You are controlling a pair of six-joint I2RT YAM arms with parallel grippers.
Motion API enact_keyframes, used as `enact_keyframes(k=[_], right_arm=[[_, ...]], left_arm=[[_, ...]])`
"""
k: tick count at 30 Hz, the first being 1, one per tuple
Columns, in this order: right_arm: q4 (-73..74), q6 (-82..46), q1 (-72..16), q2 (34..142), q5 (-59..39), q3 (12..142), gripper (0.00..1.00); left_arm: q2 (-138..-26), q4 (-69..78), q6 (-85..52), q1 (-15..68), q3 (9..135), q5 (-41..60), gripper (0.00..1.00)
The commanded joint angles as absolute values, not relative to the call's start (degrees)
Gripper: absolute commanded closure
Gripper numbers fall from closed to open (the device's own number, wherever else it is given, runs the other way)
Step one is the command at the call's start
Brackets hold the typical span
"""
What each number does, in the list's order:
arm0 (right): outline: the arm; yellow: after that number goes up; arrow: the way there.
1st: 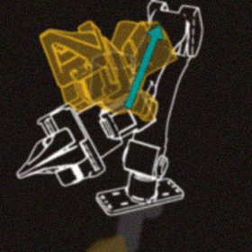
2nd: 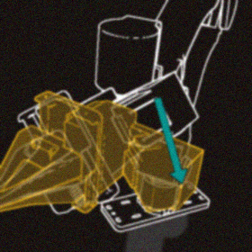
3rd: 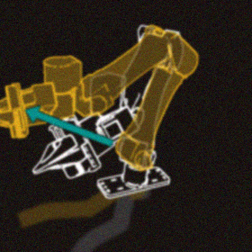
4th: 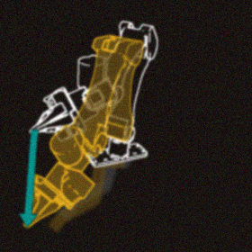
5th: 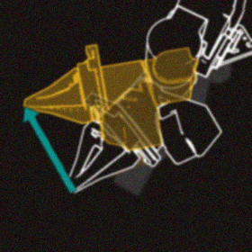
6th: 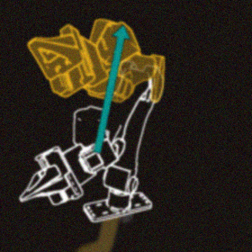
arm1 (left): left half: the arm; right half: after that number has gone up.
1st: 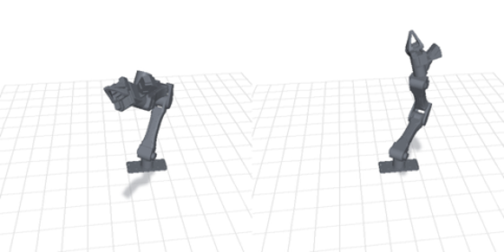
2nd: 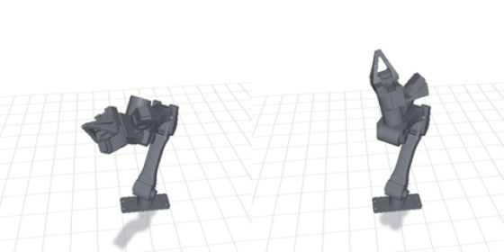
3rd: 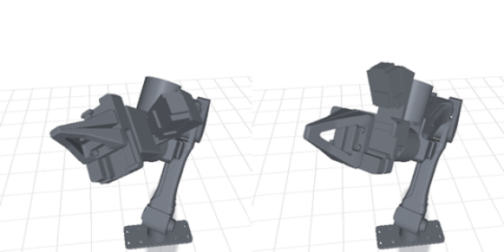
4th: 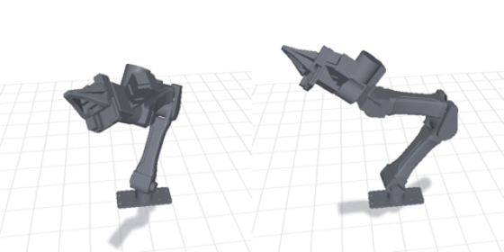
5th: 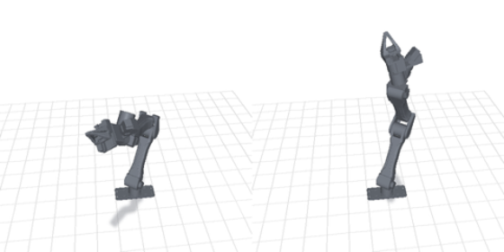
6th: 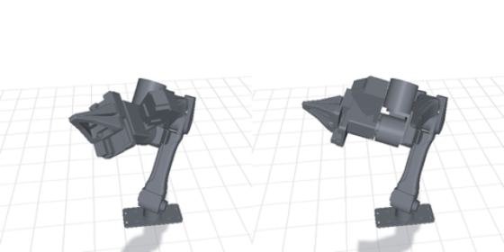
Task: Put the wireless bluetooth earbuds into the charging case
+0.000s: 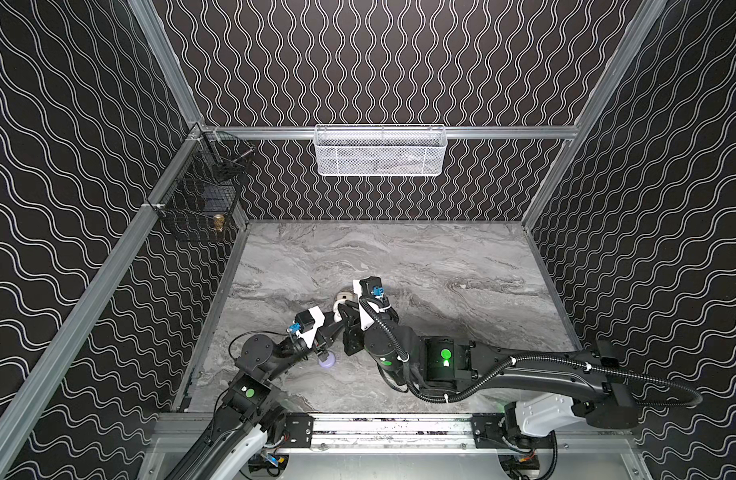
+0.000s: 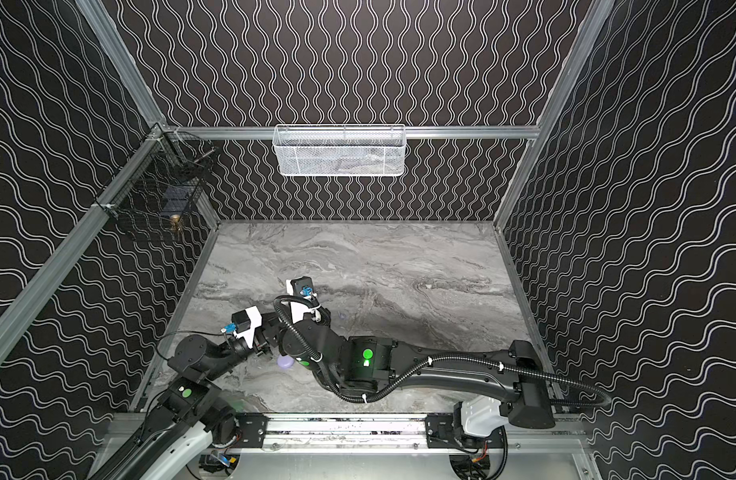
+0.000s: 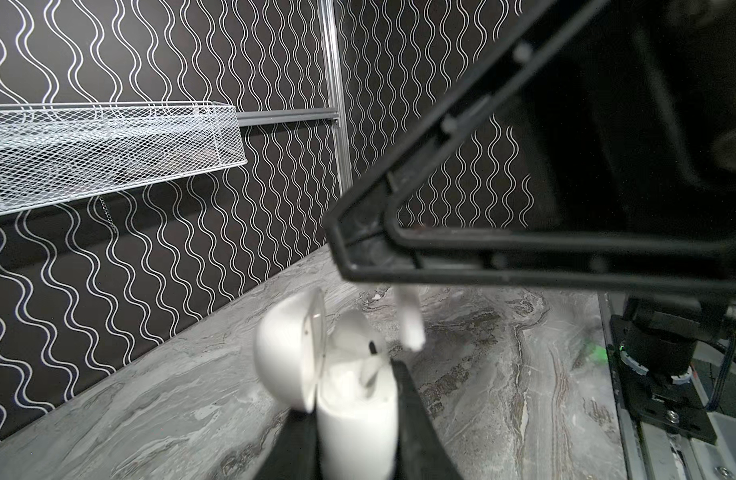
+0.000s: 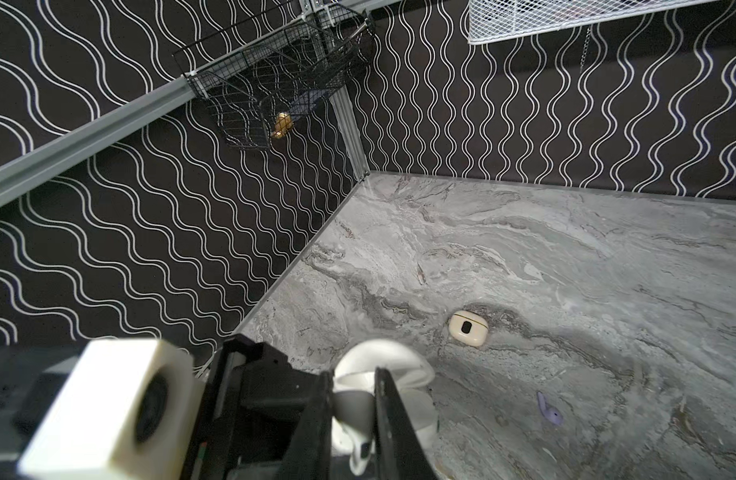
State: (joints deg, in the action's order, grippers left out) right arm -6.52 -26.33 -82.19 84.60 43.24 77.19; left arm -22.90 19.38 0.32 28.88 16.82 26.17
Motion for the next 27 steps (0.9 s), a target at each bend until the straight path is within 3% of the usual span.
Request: enact_keyframes(k=[1,27], right_arm=[[-2.6,-26.1,-81.7,84.8,43.4,76.8,0.85],[0.3,-26.8,-80.7,85.8,41.3,74.0,0.87]], left_arm=[[-22.4,20.0,0.6,28.9,17.1,26.4,1.00],[-22.3,20.0,0.3,29.0,17.6,26.7,1.00]])
